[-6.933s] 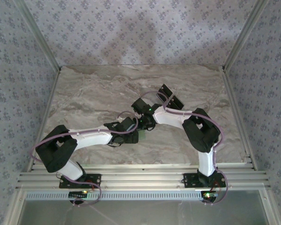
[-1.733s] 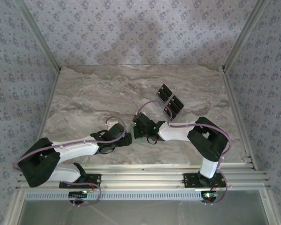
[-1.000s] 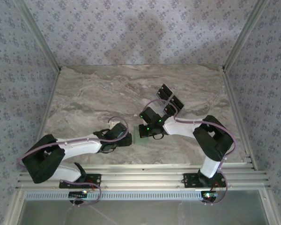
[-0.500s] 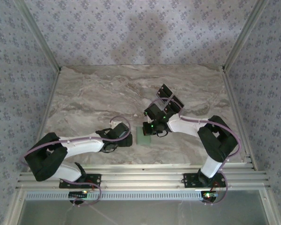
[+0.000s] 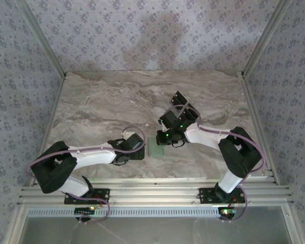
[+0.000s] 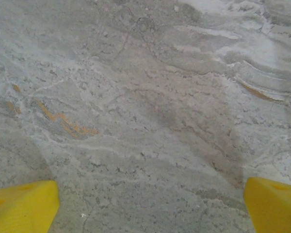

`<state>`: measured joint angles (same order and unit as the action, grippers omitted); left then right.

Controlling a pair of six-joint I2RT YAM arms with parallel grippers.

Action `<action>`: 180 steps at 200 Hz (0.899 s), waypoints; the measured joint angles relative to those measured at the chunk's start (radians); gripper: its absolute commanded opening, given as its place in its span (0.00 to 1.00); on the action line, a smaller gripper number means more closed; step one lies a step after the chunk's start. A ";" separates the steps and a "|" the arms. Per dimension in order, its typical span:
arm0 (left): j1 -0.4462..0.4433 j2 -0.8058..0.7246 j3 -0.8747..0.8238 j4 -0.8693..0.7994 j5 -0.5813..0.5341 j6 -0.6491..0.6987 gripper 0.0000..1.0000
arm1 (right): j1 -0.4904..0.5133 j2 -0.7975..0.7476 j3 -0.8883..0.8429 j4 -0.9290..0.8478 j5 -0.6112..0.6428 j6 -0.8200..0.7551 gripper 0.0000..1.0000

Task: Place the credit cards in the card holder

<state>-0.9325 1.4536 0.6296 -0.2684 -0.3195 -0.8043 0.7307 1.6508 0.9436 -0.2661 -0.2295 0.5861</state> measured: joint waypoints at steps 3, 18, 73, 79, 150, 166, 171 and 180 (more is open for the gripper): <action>-0.002 0.001 0.001 0.000 -0.002 0.000 0.98 | 0.000 0.000 -0.001 0.000 0.000 0.000 0.00; -0.007 0.003 0.003 -0.002 -0.009 0.000 0.98 | 0.000 0.000 -0.006 0.001 0.000 0.000 0.00; -0.020 0.000 0.003 0.004 -0.018 0.000 0.98 | 0.000 0.000 -0.017 0.009 0.000 0.000 0.00; -0.022 -0.001 0.003 0.007 -0.018 0.000 0.98 | 0.000 0.000 -0.017 0.010 0.000 0.000 0.00; -0.042 0.009 0.018 0.175 0.071 0.004 0.98 | 0.000 0.002 -0.017 0.021 0.000 0.000 0.00; -0.044 0.009 0.019 0.194 0.083 0.004 0.98 | 0.000 0.005 -0.016 0.025 0.001 0.000 0.00; -0.044 0.009 0.019 0.198 0.086 0.003 0.98 | 0.000 0.006 -0.016 0.027 0.001 0.000 0.00; -0.044 0.011 0.019 0.203 0.089 0.003 0.98 | 0.000 0.011 -0.016 0.029 0.000 0.000 0.00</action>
<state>-0.9764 1.4651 0.6483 -0.0658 -0.2310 -0.8009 0.7307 1.6615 0.9276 -0.2367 -0.2291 0.5861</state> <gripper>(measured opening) 0.982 0.058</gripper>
